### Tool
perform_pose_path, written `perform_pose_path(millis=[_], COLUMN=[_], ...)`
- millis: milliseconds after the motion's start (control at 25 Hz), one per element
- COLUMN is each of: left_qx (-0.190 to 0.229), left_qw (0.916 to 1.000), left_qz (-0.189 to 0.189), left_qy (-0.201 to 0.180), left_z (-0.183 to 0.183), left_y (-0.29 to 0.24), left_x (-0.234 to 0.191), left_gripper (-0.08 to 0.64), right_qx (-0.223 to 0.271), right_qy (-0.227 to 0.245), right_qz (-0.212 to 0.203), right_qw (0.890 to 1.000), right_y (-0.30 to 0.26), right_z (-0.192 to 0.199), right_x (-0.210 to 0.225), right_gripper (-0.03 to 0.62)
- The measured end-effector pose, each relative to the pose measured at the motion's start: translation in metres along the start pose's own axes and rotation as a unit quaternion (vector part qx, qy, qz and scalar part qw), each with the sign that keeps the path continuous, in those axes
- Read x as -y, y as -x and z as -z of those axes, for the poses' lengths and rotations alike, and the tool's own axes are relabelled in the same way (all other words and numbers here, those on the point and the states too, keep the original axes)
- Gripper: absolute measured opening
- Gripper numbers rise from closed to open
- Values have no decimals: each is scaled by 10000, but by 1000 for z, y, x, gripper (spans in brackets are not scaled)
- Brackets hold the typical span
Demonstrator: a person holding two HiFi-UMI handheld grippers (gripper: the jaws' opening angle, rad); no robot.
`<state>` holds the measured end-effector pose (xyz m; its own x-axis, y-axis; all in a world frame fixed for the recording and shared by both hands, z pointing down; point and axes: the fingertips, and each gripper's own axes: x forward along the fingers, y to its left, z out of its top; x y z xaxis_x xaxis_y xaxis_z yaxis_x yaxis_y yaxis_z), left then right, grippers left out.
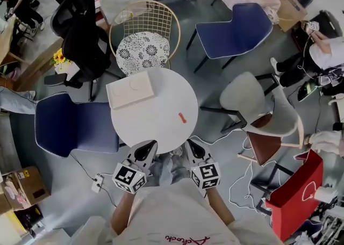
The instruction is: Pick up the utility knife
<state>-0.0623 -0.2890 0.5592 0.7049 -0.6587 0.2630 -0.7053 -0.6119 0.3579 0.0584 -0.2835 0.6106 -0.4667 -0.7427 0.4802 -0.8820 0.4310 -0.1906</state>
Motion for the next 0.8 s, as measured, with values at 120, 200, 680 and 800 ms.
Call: perform_pose_path(millis=[120,200,680,800], left_qx=[-105,-136,-332,-307], left_qw=[9999,9998,9987,9987], left_qz=[-15,-21,-110,-98], left_qy=[110,149,380,388], left_z=[13,17,32,29], left_y=[-1,-3,-10,-11], left_x=[-2,-5,-19,-20], left_gripper=[14,14,14,12], right_qx=[-207,-349,-1053,-1190], right_qy=[-134,-171,-209,-160], right_qz=[-29,-42,-78,-59], right_qw=[9997,9992,9942,9928], right_y=[1,-1,-19,-25], right_z=[21,34,86,93], right_x=[2,4,15,19], right_gripper=[17,17,115,115])
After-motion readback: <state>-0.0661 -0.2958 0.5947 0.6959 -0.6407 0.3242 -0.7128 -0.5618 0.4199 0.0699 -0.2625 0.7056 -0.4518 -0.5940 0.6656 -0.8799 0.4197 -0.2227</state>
